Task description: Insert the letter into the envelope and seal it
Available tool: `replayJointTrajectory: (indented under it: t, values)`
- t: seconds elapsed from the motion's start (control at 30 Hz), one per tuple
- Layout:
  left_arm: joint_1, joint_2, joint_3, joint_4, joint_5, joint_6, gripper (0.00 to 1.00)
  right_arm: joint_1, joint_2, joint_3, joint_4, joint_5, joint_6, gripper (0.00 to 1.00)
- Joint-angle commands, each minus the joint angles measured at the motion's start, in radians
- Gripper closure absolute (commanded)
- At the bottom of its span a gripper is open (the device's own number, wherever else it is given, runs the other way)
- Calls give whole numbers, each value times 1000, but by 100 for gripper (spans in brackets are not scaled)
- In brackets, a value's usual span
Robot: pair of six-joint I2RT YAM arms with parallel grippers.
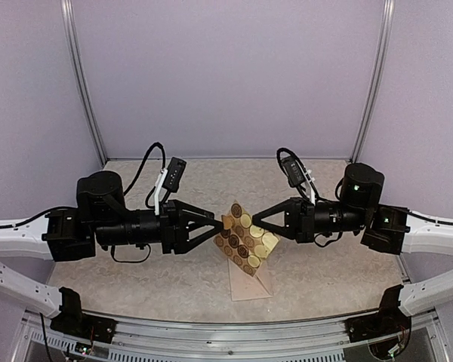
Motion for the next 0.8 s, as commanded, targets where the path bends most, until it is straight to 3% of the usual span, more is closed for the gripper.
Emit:
replayJointTrajectory:
  t: [0.0, 0.2, 0.4, 0.53, 0.63, 0.77]
  values:
    - [7, -22, -16, 33, -15, 10, 46, -69, -39, -15, -127, 153, 9, 100]
    - [7, -8, -40, 81, 1, -16, 70, -298, -37, -128, -220, 181, -10, 100]
    - [5, 1, -72, 143, 23, -51, 80, -518, 3, -260, -158, 117, -75, 100]
    - [4, 9, -74, 154, 30, -57, 80, -622, 25, -280, -169, 114, -120, 100]
    - [5, 12, -74, 159, 33, -57, 72, -674, 48, -270, -214, 144, -149, 97]
    - [4, 17, -70, 139, -1, -66, 73, -684, 42, -190, -363, 296, -210, 33]
